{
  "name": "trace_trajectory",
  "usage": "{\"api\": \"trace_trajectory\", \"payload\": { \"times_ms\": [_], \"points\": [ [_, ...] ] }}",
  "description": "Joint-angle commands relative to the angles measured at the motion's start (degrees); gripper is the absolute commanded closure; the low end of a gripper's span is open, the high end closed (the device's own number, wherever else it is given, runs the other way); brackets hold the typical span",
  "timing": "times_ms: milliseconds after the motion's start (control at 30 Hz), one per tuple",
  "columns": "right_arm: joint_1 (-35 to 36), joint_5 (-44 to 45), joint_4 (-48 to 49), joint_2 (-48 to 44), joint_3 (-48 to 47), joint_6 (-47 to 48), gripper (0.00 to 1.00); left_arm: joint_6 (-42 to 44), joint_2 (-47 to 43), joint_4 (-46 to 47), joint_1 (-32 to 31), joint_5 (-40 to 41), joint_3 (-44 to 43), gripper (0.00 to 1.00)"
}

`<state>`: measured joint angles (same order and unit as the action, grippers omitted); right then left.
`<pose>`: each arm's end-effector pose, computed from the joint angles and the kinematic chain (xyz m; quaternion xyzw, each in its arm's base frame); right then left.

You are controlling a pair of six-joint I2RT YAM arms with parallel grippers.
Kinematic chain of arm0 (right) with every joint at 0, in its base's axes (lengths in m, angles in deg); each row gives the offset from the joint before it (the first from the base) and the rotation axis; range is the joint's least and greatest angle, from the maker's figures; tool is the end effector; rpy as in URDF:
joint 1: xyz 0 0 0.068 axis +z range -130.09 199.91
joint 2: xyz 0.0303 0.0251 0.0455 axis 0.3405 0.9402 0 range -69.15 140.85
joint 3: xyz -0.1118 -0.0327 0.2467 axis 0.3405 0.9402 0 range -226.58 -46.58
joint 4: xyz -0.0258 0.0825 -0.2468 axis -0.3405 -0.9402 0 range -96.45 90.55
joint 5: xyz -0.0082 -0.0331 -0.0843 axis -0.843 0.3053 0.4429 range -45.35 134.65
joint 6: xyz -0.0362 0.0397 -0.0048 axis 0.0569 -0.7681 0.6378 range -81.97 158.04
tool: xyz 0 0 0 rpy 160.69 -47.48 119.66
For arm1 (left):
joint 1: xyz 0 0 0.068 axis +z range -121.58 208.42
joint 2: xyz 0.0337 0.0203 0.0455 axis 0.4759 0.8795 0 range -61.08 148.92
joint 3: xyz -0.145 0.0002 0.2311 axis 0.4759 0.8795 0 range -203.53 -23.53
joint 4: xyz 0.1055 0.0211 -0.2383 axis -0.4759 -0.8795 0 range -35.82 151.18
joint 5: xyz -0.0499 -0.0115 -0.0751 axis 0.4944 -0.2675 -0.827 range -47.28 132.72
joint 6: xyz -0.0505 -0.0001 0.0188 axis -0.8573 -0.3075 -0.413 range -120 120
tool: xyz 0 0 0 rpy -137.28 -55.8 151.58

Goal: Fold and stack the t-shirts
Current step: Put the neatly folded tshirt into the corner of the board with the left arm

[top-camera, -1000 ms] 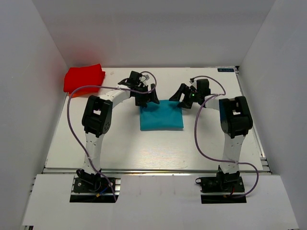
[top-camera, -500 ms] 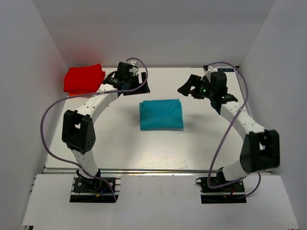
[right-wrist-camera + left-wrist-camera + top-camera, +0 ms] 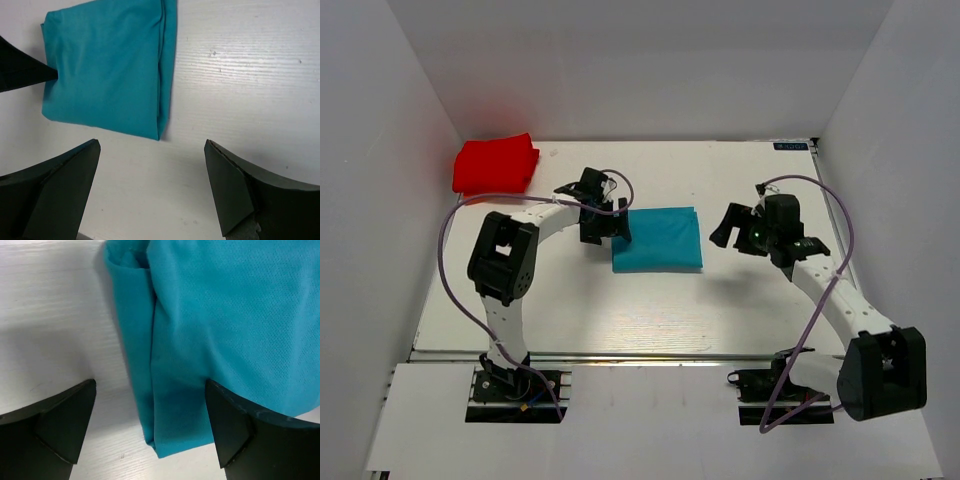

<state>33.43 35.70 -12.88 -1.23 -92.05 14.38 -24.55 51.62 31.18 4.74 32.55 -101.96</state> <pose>0.2501 0.0658 0.2560 0.0430 0.8875 0.2104 0.4077 0.3688 -0.1686 0.1705 0.0123 0.9712 -0.1694 0.1670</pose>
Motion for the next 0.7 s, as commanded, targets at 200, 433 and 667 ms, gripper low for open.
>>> {"api": "trace_trajectory", "payload": {
  "times_ms": [200,433,667],
  "points": [
    [-0.3,4.3,-2.1,-4.6,3.4,0.7,0.10,-0.6,3.0,10.4,-0.9,-9.0,3.5,0.11],
    [-0.2,5.7,-1.2,-5.5,4.5,0.4,0.10,0.9,3.7,12.1,-3.1,-6.1,4.8,0.76],
    [-0.3,8.7,-0.7,-4.5,5.2,0.4,0.10,5.9,0.1,11.0,-3.7,-0.6,2.1,1.00]
  ]
}}
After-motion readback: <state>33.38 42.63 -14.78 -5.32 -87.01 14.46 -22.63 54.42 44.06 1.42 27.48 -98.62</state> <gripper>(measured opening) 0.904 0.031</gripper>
